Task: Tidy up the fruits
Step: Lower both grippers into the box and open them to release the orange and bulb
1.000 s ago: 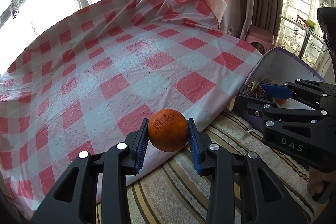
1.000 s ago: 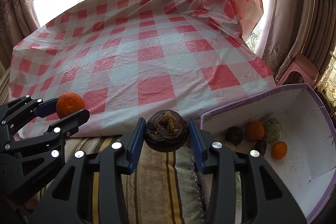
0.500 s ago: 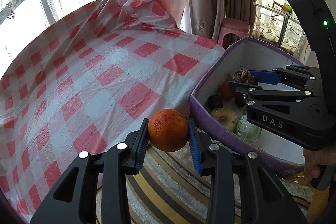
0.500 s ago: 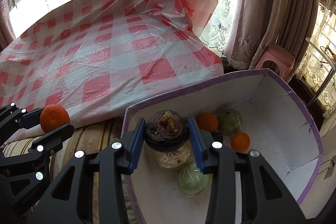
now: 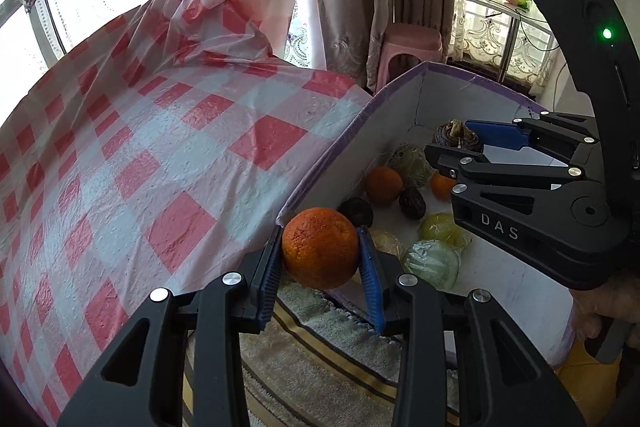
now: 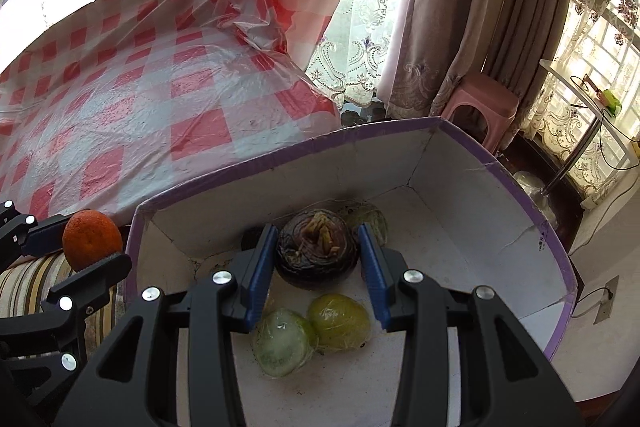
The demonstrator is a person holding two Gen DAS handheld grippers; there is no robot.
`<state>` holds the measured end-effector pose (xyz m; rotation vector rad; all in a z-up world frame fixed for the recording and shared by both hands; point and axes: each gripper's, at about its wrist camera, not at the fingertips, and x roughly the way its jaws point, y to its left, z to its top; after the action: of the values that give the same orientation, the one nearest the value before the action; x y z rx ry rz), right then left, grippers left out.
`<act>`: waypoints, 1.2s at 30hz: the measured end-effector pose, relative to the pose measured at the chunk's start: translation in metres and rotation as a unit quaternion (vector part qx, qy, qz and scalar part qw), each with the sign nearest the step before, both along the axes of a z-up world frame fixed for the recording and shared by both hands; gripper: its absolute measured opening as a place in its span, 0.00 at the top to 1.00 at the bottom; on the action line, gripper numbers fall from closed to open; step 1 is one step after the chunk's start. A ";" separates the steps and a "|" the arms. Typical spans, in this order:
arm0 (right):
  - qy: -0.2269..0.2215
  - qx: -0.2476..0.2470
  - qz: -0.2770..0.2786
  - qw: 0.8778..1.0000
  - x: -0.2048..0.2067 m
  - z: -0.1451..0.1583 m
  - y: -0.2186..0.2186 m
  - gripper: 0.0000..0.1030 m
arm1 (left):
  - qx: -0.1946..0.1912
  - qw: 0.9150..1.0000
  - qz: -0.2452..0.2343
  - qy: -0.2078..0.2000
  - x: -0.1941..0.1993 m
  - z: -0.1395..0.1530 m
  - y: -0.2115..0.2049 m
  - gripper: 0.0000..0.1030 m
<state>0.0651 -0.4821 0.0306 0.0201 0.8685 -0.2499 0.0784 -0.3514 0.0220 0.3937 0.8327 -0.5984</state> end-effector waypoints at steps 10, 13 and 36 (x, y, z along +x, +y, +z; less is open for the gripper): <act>0.050 -0.033 -0.016 0.998 0.015 -0.018 -0.037 0.59 | 0.026 0.999 -0.022 0.025 0.017 -0.022 -0.046 0.66; 0.081 -0.055 -0.010 0.995 0.026 -0.027 -0.044 0.59 | 0.035 0.998 -0.032 0.029 0.019 -0.030 -0.058 0.66; 0.193 -0.124 0.037 0.972 0.060 -0.073 -0.058 0.59 | 0.076 0.993 -0.044 0.072 0.043 -0.065 -0.085 0.66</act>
<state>0.1247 -0.5400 -0.0421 -0.3033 1.2176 -0.2964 0.1218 -0.4368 -0.0426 0.5332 1.0075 -0.6528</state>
